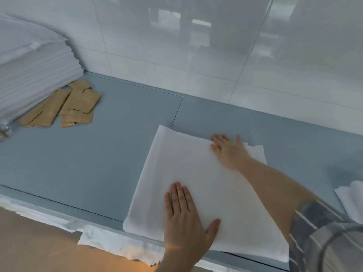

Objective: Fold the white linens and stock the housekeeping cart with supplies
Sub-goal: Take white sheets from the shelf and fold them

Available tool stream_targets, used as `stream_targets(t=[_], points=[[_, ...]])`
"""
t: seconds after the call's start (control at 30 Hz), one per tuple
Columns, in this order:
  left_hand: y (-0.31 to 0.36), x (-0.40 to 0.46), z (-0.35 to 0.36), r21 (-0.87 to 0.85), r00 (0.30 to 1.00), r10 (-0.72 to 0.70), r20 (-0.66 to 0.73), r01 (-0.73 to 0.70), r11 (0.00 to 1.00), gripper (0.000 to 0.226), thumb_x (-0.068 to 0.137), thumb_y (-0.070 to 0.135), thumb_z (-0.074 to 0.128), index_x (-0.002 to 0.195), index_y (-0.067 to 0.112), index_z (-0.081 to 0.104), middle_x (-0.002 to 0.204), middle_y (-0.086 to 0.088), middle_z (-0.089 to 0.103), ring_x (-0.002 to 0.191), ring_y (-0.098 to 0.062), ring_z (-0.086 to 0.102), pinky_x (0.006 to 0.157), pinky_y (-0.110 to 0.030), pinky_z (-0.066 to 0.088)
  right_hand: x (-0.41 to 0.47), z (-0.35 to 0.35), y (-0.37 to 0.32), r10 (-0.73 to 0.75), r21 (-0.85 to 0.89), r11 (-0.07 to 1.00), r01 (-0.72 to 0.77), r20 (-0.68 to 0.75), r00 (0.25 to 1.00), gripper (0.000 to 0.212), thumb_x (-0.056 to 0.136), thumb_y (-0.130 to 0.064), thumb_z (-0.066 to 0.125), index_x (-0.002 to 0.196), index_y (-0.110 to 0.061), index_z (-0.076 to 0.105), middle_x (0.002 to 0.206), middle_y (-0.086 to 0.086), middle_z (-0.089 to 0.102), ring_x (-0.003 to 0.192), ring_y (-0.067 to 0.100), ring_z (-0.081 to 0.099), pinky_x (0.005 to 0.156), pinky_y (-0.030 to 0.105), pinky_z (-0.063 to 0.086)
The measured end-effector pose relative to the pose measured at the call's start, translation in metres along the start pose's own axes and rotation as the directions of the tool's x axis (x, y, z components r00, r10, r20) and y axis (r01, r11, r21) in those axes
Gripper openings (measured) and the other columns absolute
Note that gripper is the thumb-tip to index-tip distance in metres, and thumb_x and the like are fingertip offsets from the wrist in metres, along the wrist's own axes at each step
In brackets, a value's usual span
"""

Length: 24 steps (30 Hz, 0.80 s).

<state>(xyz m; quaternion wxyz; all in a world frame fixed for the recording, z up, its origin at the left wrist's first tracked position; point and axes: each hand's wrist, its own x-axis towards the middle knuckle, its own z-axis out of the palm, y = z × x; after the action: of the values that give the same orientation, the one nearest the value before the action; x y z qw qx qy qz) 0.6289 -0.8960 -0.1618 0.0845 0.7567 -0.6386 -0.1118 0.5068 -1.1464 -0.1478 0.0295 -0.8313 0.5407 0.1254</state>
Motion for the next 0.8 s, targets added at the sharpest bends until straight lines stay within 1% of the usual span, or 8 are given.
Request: stream_targets(t=[0.07,0.17,0.23,0.27,0.37,0.43,0.63,0.8], points=[[-0.003,-0.002,0.000,0.055,1.000,0.002,0.023,-0.003,0.998,0.109,0.076,0.076,0.026,0.145,-0.009,0.020,0.152,-0.031,0.015,0.144,-0.042,0.012,0.115,-0.053,0.005,-0.010,-0.005,0.014,0.126,-0.075,0.989,-0.127,-0.019,0.992,0.054,0.103,-0.044,0.010,0.154,-0.024,0.008,0.161,-0.009,-0.001,0.148,0.013,-0.004,0.115,0.055,-0.010],[0.004,-0.005,-0.003,0.065,0.999,-0.027,0.036,0.024,0.998,0.103,0.080,0.071,0.020,0.145,-0.009,0.019,0.152,-0.030,0.016,0.144,-0.041,0.010,0.116,-0.054,0.001,-0.060,0.003,0.013,-0.130,0.018,0.990,0.141,-0.287,0.949,0.052,0.104,-0.032,0.026,0.152,-0.017,0.015,0.160,-0.004,0.006,0.149,0.016,0.004,0.118,0.047,-0.005],[0.024,-0.008,-0.003,-0.049,0.998,-0.023,0.063,0.026,0.998,0.099,0.080,0.067,0.025,0.140,-0.012,0.031,0.147,-0.032,0.029,0.141,-0.043,0.023,0.113,-0.056,0.009,-0.108,0.016,0.009,-0.386,0.061,0.909,0.412,-0.248,0.889,0.051,0.103,-0.029,0.028,0.152,-0.017,0.018,0.158,-0.008,0.009,0.148,0.012,0.003,0.119,0.039,-0.006],[0.037,-0.011,0.000,-0.046,0.997,0.013,0.080,-0.009,0.999,0.101,0.081,0.068,0.019,0.142,-0.011,0.020,0.150,-0.033,0.020,0.143,-0.044,0.013,0.114,-0.057,0.004,-0.126,0.024,0.008,-0.458,0.061,0.878,0.476,-0.187,0.869,0.052,0.103,-0.031,0.026,0.152,-0.018,0.016,0.158,-0.011,0.007,0.147,0.009,0.000,0.119,0.036,-0.009],[0.074,-0.017,0.015,0.023,0.987,0.096,0.130,-0.100,0.995,0.104,0.077,0.073,-0.006,0.139,-0.008,-0.020,0.148,-0.030,-0.026,0.136,-0.043,-0.031,0.108,-0.058,-0.023,-0.139,0.041,0.013,-0.444,0.002,0.895,0.446,-0.098,0.891,0.053,0.104,-0.036,0.022,0.152,-0.025,0.005,0.157,-0.016,-0.002,0.146,0.003,-0.008,0.118,0.035,-0.013],[0.083,-0.017,0.022,0.081,0.984,0.113,0.135,-0.124,0.989,0.104,0.075,0.074,-0.008,0.137,-0.009,-0.024,0.144,-0.030,-0.032,0.134,-0.042,-0.035,0.107,-0.058,-0.026,-0.126,0.042,0.022,-0.366,-0.004,0.930,0.368,-0.104,0.925,0.054,0.104,-0.038,0.021,0.151,-0.028,-0.002,0.156,-0.017,-0.006,0.146,0.004,-0.009,0.118,0.037,-0.012],[0.087,-0.015,0.022,0.106,0.991,0.082,0.107,-0.094,0.990,0.099,0.079,0.069,-0.001,0.141,-0.008,-0.014,0.150,-0.027,-0.020,0.141,-0.040,-0.022,0.110,-0.058,-0.021,-0.067,0.017,0.089,0.143,0.037,0.989,-0.146,0.081,0.986,0.055,0.103,-0.042,0.007,0.153,-0.023,-0.007,0.160,-0.009,-0.007,0.147,0.009,-0.008,0.118,0.046,-0.008],[0.103,-0.036,0.022,0.041,0.911,0.374,0.177,-0.386,0.921,0.074,0.086,0.055,0.031,0.127,0.000,0.058,0.136,-0.020,0.052,0.131,-0.030,0.046,0.107,-0.052,0.027,-0.138,0.032,0.051,-0.053,0.241,0.965,0.109,-0.227,0.973,0.053,0.104,-0.035,0.019,0.152,-0.023,0.001,0.159,-0.012,-0.005,0.145,0.005,-0.011,0.117,0.035,-0.015]])
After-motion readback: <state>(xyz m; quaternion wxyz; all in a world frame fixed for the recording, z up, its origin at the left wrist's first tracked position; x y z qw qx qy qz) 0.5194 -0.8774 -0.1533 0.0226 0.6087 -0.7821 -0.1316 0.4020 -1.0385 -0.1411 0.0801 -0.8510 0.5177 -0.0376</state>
